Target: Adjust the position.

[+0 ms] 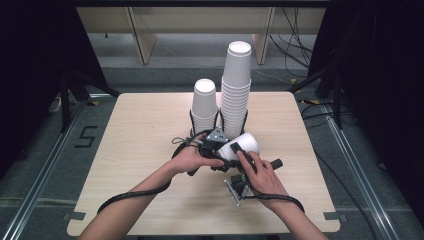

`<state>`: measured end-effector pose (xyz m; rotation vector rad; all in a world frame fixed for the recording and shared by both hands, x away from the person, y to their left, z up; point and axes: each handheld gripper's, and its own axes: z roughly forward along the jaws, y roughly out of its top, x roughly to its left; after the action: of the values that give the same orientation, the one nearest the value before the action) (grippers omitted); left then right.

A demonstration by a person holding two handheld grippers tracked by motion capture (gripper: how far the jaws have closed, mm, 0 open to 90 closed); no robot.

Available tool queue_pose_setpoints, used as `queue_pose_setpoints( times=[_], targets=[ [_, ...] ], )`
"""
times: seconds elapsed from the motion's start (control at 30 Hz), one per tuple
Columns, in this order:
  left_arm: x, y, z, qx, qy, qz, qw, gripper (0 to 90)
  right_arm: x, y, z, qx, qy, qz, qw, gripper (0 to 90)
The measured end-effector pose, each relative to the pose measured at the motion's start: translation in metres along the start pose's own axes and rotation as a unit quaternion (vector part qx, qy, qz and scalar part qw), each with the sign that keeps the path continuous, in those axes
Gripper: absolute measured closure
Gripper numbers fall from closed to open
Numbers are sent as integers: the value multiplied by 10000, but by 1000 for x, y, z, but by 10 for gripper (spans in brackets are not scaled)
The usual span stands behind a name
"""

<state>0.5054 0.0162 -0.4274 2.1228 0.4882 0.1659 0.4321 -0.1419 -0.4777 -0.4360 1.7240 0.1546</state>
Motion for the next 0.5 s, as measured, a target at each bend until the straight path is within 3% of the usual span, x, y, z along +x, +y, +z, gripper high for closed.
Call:
queue_pose_setpoints(
  times=[0.03, 0.07, 0.1, 0.13, 0.17, 0.2, 0.23, 0.27, 0.33, 0.37, 0.4, 0.47, 0.5],
  targets=[
    [0, 0, 0, -33, 2, -41, 10000, 212, 0, 0, 0, -10, 5, -18, 10000, 41],
    [1, 0, 0, -66, 13, -46, 10000, 213, -5, 0, 2, -217, -154, -307, 9992, 38],
    [1, -1, -1, -91, 33, -72, 9999, 213, -4, 0, 1, -193, -179, -253, 9993, 36],
    [2, -1, -1, -103, 35, -73, 9999, 213, 1, -1, -1, -54, -68, 23, 10000, 31],
    [3, -1, -1, -110, 35, -62, 9999, 213, -1, -2, -2, -81, -71, -94, 9999, 28],
    [2, -2, -1, -131, 55, -92, 9999, 213, -1, -2, -3, -43, -107, 10, 9999, 27],
    [2, -3, -1, -153, 65, -123, 9998, 213, -4, -4, -4, -87, -124, -117, 9998, 26],
    [3, -4, -1, -164, 59, -115, 9998, 213, -4, -5, -6, -79, -155, -48, 9998, 25],
    [4, -5, -1, -190, 99, -100, 9997, 212, -9, -7, -8, -213, -264, -204, 9992, 25],
    [5, -6, -1, -169, 88, -110, 9998, 212, -10, -9, -12, -146, -244, -205, 9994, 24],
    [5, -7, -1, -175, 118, -111, 9997, 211, -10, -12, -14, -178, -281, -132, 9994, 24],
    [6, -9, -1, -241, 127, -137, 9995, 211, -10, -14, -18, -73, -136, -89, 9998, 25],
    [6, -9, -2, -281, 143, -148, 9994, 211, -5, -16, -21, 63, -143, 355, 9992, 25]
  ],
)
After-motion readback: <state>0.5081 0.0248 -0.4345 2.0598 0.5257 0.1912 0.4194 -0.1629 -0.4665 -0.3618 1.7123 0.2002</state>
